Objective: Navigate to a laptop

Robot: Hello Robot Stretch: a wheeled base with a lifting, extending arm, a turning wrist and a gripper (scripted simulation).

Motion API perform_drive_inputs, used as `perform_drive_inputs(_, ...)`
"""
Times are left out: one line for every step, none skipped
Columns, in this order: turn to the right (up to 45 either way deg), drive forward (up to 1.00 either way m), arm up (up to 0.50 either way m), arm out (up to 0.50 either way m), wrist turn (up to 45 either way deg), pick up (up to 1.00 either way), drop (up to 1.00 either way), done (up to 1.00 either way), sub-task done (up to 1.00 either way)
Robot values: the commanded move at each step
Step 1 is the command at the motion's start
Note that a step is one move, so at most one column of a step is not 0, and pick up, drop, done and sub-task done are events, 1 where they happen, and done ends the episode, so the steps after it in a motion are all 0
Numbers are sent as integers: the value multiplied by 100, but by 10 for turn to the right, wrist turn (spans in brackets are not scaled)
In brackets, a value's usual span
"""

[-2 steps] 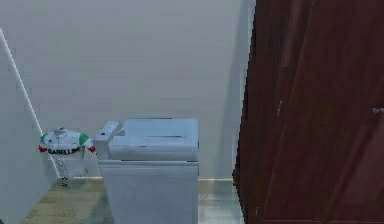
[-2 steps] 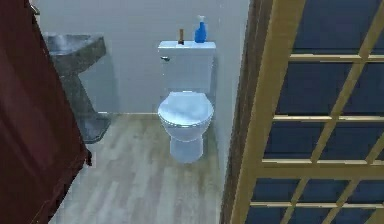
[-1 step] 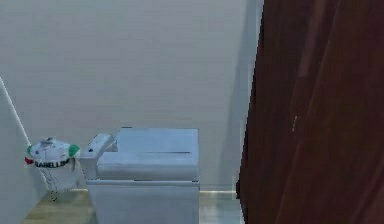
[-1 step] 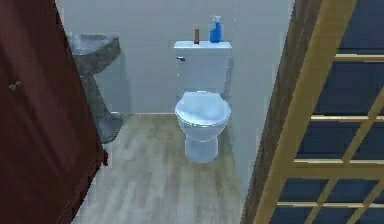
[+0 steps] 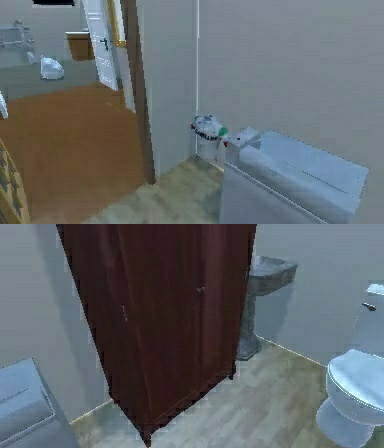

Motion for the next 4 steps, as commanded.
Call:
perform_drive_inputs(-240,0,0,0,0,0,0,0,0)
perform_drive_inputs(0,100,0,0,0,0,0,0,0)
perform_drive_inputs(-60,0,0,0,0,0,0,0,0)
perform_drive_inputs(0,55,0,0,0,0,0,0,0)
